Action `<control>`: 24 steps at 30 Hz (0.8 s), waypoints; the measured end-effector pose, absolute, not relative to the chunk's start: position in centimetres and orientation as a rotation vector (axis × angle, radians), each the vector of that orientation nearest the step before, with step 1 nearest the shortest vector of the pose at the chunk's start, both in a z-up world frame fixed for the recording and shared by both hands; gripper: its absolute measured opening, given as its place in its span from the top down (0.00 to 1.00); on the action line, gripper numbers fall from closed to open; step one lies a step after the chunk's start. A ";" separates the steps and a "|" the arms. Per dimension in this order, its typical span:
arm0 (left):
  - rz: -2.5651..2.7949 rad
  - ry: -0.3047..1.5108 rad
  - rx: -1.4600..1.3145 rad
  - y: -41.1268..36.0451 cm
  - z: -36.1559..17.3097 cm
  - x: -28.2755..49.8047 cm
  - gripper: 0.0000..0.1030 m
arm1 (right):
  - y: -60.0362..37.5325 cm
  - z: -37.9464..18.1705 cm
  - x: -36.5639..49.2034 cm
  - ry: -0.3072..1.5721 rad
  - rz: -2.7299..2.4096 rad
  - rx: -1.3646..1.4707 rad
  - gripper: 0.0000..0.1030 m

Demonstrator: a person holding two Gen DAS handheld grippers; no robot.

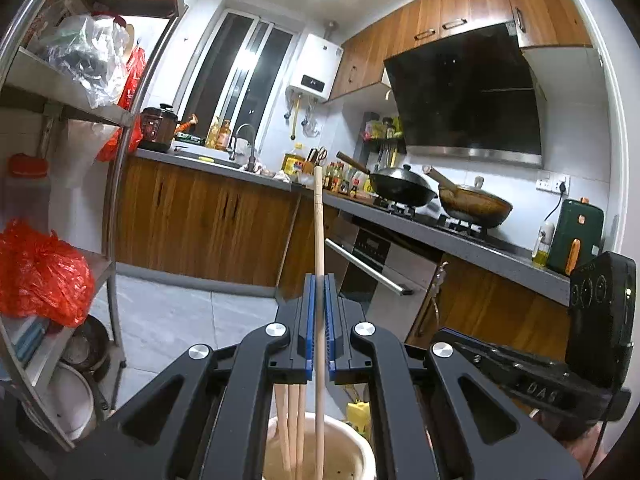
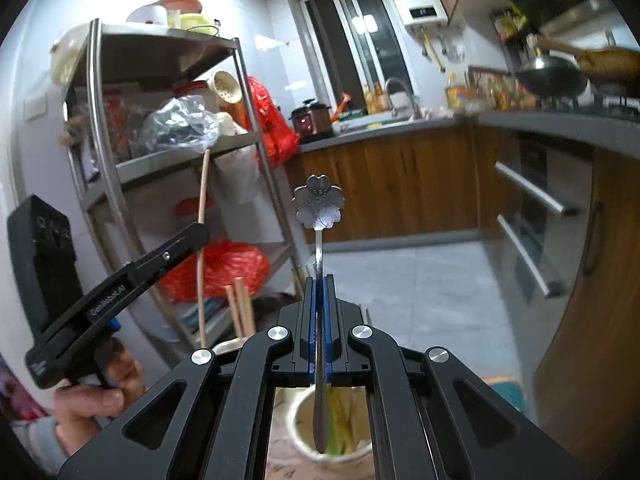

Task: Organize utensils
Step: 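Drop chopstick into tall cup with left tool while right tool drops spoon into small cup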

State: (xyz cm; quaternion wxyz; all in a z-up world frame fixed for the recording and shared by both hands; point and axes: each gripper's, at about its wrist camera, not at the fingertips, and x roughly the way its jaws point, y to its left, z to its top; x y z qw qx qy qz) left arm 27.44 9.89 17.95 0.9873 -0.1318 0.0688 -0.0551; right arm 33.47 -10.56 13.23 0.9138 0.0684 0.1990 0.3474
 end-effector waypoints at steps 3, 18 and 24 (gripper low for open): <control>-0.086 0.137 -0.253 9.8 16.9 27.7 0.96 | -9.7 12.4 33.6 0.394 0.688 0.094 0.96; -0.063 0.232 -0.214 9.0 11.5 25.0 0.96 | -8.8 7.5 31.7 0.469 0.652 -0.017 0.96; -0.031 0.300 -0.186 8.9 10.7 25.2 0.96 | -8.9 6.7 31.7 0.520 0.617 -0.038 0.96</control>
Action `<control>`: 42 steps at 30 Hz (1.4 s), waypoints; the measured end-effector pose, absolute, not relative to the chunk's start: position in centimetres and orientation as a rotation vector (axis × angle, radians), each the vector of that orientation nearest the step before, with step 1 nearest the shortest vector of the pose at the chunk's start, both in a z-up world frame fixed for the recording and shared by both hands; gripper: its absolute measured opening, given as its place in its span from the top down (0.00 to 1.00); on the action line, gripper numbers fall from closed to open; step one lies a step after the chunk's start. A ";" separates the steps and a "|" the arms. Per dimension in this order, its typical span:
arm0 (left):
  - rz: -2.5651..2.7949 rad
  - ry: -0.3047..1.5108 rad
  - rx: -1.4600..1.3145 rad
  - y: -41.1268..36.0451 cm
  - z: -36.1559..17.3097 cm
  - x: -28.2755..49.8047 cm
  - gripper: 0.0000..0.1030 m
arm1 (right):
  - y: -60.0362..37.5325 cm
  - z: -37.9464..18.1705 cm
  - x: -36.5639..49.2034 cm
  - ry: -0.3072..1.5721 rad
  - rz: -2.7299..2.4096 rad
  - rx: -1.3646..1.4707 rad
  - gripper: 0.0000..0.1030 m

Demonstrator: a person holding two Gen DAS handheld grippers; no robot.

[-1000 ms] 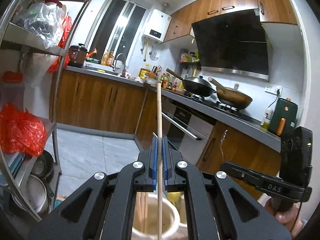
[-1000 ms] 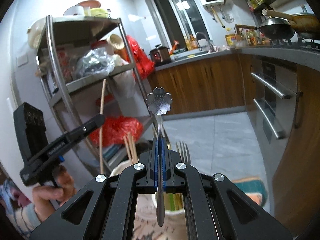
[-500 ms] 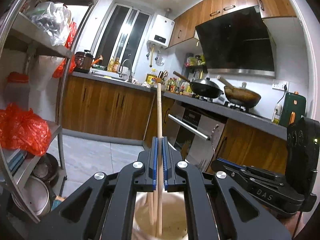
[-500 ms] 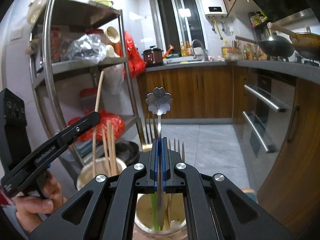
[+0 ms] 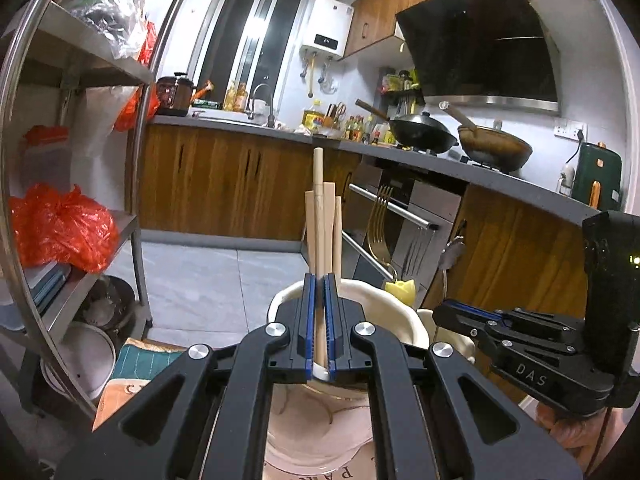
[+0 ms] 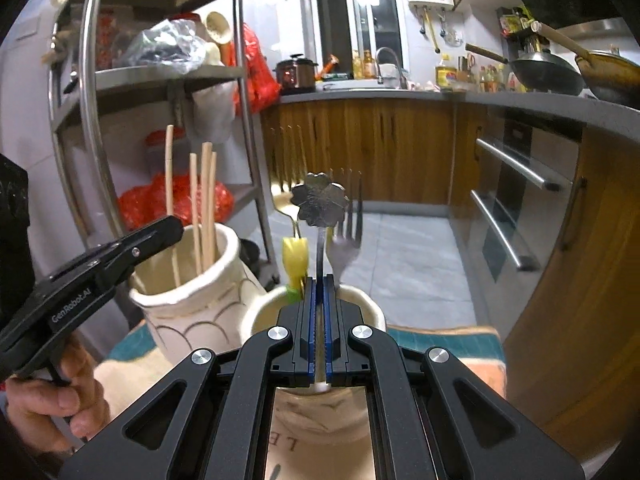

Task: Organize utensils
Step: 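Drop chopstick into tall cup with left tool while right tool drops spoon into small cup, then move both open tools back over the last chopstick and yellow spoon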

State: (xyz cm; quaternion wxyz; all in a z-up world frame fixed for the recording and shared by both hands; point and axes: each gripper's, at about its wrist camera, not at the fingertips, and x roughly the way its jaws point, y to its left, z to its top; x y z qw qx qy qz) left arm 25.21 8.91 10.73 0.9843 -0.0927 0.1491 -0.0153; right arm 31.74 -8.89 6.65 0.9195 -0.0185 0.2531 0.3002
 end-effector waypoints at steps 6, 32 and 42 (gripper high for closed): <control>0.012 0.330 -0.109 8.2 11.3 25.1 0.95 | -8.9 6.8 31.9 0.547 0.599 -0.051 0.92; 0.058 0.487 -0.216 10.2 5.6 15.7 0.39 | -14.4 2.2 24.3 0.751 0.605 -0.159 0.57; 0.008 0.626 -0.194 7.4 2.7 15.4 0.39 | -12.4 -0.7 21.2 0.888 0.691 -0.224 0.50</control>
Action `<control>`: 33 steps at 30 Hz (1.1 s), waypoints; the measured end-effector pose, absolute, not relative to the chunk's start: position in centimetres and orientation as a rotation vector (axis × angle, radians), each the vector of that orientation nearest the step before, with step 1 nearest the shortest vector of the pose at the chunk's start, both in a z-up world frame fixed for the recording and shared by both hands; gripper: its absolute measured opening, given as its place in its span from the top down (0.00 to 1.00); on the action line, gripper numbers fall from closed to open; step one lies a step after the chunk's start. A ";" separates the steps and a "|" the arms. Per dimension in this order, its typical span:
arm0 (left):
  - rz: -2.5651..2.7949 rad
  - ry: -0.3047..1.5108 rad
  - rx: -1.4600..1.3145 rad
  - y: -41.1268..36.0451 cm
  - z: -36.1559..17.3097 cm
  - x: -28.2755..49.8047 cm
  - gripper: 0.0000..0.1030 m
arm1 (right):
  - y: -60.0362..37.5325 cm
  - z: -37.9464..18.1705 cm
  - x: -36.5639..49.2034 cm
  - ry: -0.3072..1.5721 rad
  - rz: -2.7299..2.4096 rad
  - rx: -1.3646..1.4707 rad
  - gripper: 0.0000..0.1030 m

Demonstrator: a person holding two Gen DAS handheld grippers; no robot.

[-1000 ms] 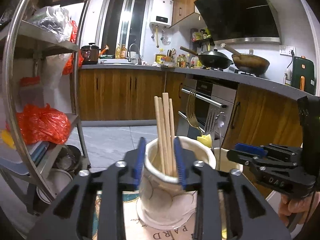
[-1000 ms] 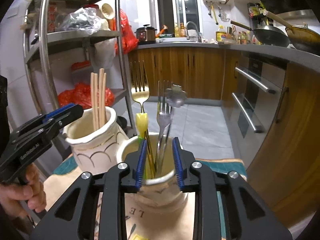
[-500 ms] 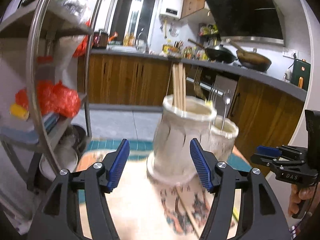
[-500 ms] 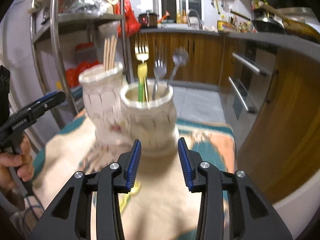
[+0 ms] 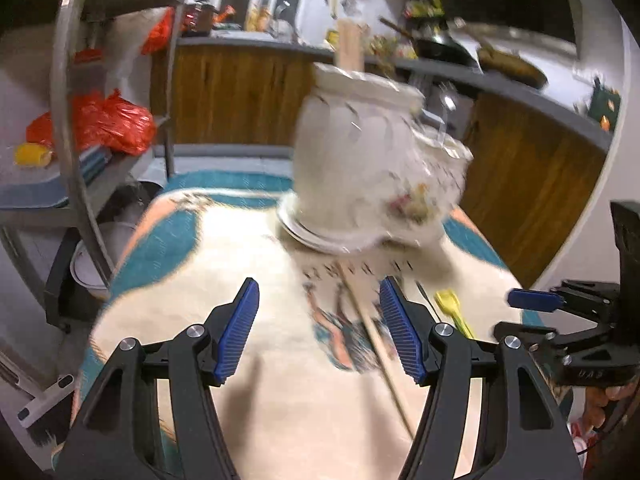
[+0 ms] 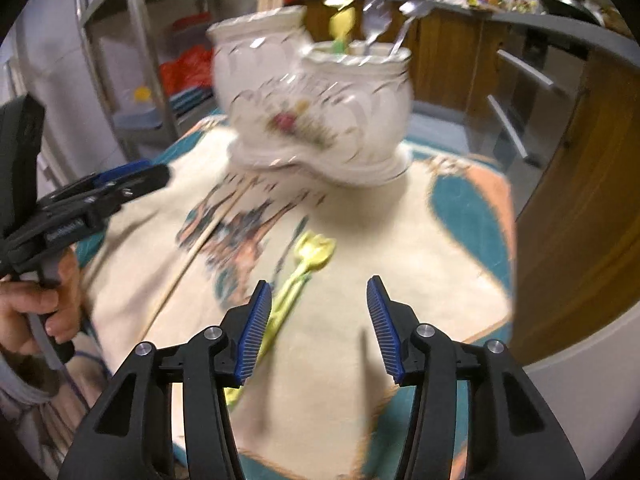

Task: Organize utensils
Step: 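Move both open tools back over the last chopstick and yellow spoon, then grasp the last chopstick with left tool while right tool grasps the yellow spoon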

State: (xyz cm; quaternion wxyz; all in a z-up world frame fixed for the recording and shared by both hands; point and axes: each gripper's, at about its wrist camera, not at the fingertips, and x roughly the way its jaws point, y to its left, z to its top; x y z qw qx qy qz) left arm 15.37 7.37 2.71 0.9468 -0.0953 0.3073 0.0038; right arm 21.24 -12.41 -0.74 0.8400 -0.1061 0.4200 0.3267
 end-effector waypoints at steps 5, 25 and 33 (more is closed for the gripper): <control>-0.032 0.742 -0.055 3.4 1.3 16.6 0.44 | -10.7 -2.3 21.0 0.958 0.716 -0.245 0.50; -0.084 1.059 0.076 3.7 0.8 20.0 0.91 | -8.1 -1.8 25.4 1.261 0.750 -0.521 0.85; -0.112 1.185 0.103 3.8 1.0 22.2 0.91 | -7.1 -1.9 26.3 1.357 0.765 -0.558 0.85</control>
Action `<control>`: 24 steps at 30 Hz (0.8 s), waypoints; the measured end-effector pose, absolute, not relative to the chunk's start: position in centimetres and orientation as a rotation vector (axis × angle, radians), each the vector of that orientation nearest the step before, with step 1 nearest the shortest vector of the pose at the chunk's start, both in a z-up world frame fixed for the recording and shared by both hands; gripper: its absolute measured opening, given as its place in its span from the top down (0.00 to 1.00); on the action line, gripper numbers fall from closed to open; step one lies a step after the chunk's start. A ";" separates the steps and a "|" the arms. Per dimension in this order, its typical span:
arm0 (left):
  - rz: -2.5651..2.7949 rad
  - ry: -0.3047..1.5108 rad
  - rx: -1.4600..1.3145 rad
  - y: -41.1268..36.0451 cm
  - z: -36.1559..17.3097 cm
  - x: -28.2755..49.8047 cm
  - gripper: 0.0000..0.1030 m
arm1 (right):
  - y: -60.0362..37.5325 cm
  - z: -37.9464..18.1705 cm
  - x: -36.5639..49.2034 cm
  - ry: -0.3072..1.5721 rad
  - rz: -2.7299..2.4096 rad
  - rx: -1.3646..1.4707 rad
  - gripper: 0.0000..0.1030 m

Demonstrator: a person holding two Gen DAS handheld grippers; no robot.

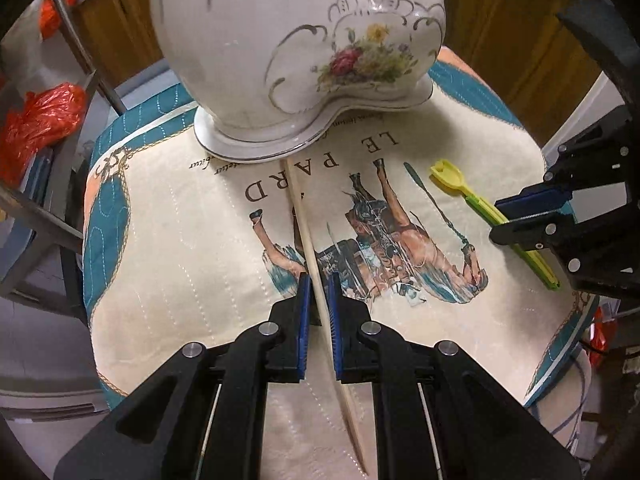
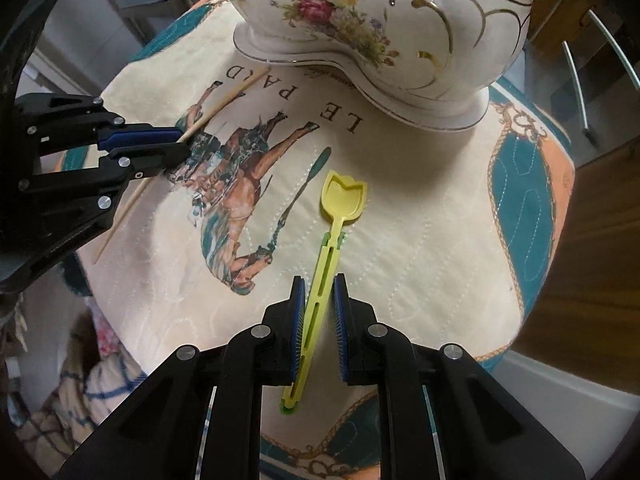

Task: Organize utensils
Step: 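Grasp the last chopstick with left tool while right tool grasps the yellow spoon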

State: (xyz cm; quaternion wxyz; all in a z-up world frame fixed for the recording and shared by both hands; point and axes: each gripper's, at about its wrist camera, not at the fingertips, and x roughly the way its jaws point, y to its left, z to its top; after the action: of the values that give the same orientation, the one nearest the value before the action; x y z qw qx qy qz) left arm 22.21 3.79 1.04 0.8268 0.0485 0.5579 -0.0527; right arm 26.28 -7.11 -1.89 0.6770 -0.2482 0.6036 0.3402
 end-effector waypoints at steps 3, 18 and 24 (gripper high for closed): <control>-0.120 1.206 0.116 3.6 1.0 22.4 0.91 | -7.1 -1.7 26.7 1.366 0.770 -0.559 0.85; -0.154 1.122 0.019 5.9 1.4 21.2 0.96 | -6.9 -1.1 24.5 1.221 0.779 -0.574 0.90; -0.211 0.993 -0.094 7.6 3.5 19.5 0.96 | -9.1 2.0 24.0 1.098 0.818 -0.449 0.90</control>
State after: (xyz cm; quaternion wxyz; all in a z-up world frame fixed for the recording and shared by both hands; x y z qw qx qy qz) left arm 19.46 7.56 3.49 0.8729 -0.0449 0.4753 -0.1009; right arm 24.03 -9.14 1.97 0.7515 -0.2056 0.5028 0.3745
